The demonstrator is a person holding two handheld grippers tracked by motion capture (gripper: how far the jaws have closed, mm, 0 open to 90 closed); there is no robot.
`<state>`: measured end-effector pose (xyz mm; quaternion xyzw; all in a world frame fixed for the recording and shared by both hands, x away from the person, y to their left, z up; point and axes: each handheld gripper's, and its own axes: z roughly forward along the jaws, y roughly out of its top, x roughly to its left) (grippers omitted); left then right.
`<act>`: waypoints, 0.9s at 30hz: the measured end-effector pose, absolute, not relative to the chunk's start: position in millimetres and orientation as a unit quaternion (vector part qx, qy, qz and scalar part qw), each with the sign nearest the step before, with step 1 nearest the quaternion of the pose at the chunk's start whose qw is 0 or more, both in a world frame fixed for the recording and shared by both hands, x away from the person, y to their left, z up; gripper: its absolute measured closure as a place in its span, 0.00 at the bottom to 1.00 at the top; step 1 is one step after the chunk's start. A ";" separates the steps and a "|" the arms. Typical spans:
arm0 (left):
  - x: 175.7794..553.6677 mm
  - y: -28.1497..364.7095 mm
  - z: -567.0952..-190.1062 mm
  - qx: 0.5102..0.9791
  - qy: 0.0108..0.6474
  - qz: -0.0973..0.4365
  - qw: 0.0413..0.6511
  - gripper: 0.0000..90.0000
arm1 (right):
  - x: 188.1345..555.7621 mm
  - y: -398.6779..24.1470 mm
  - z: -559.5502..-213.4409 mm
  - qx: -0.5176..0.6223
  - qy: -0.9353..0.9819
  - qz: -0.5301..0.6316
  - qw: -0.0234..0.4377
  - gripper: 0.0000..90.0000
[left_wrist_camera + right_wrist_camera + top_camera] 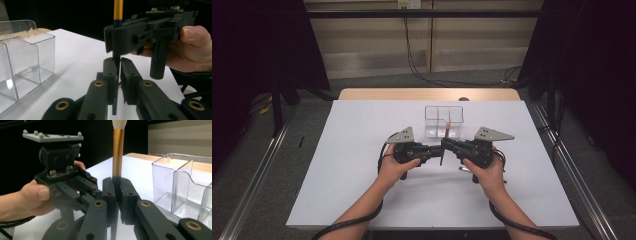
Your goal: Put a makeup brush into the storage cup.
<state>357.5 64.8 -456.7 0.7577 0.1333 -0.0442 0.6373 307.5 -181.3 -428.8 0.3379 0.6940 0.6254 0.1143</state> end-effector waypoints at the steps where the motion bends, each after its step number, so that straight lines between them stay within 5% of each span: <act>1: 357.1 64.1 -457.0 0.757 0.134 -0.045 0.638 0.88 | 308.1 -181.7 -428.3 0.335 0.694 0.627 0.112 0.94; 27: 354.0 77.2 -456.7 0.746 0.152 -0.019 0.648 0.32 | 311.5 -185.7 -422.1 0.318 0.705 0.622 0.119 0.94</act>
